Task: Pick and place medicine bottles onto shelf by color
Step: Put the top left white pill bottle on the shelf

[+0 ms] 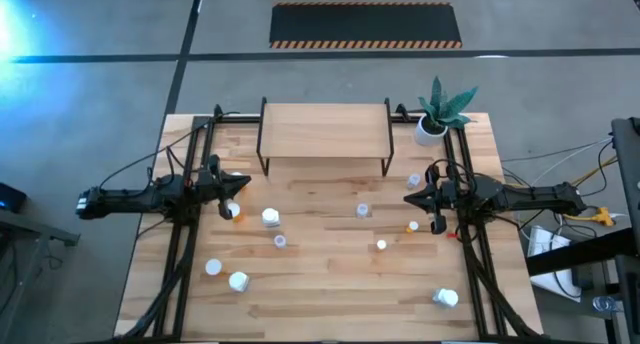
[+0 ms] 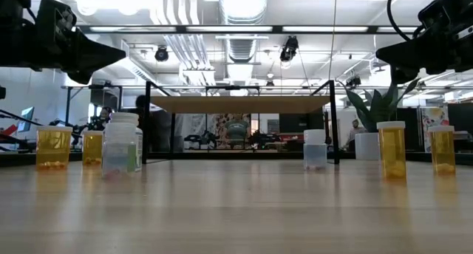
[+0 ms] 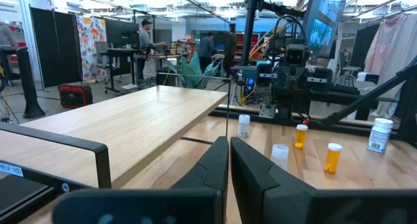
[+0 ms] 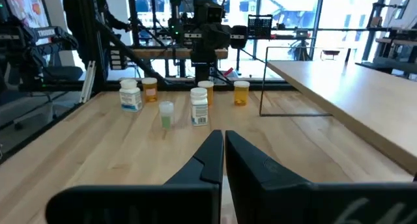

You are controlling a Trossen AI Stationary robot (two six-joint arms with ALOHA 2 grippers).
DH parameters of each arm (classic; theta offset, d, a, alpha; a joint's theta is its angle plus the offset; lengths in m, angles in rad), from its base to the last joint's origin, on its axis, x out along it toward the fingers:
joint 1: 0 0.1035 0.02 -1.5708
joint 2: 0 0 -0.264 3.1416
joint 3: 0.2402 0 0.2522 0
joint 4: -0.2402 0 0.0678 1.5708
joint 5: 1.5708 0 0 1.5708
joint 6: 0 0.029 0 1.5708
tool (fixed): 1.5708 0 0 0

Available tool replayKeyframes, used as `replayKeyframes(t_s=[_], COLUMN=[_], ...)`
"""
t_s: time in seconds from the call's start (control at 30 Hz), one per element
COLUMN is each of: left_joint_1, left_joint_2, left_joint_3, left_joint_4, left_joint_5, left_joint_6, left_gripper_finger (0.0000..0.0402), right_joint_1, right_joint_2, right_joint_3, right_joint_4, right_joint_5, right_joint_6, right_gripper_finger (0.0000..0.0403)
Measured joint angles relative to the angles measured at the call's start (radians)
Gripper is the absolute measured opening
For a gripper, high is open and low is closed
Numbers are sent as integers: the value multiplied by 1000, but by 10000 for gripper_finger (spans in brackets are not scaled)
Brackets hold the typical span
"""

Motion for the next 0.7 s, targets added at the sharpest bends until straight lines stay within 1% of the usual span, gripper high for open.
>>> replayKeyframes(t_s=[0.13,0.23,0.4,0.57,0.7], left_joint_1=[0,0,0,0,0], left_joint_2=[0,0,0,0,0], left_joint_3=[0,0,0,0,0], left_joint_4=[0,0,2,18,63], left_joint_5=[0,0,0,-1,-2], left_joint_6=[0,0,0,2,6], left_gripper_finger=[0,0,0,0,0], right_joint_1=[0,0,0,0,0], right_joint_2=[0,-1,-1,-1,1], right_joint_3=[0,0,0,0,0], right_joint_4=[26,60,105,102,91], right_joint_5=[2,2,-1,-1,12], right_joint_6=[98,110,191,287,294], right_gripper_finger=[9,9,9,9,9])
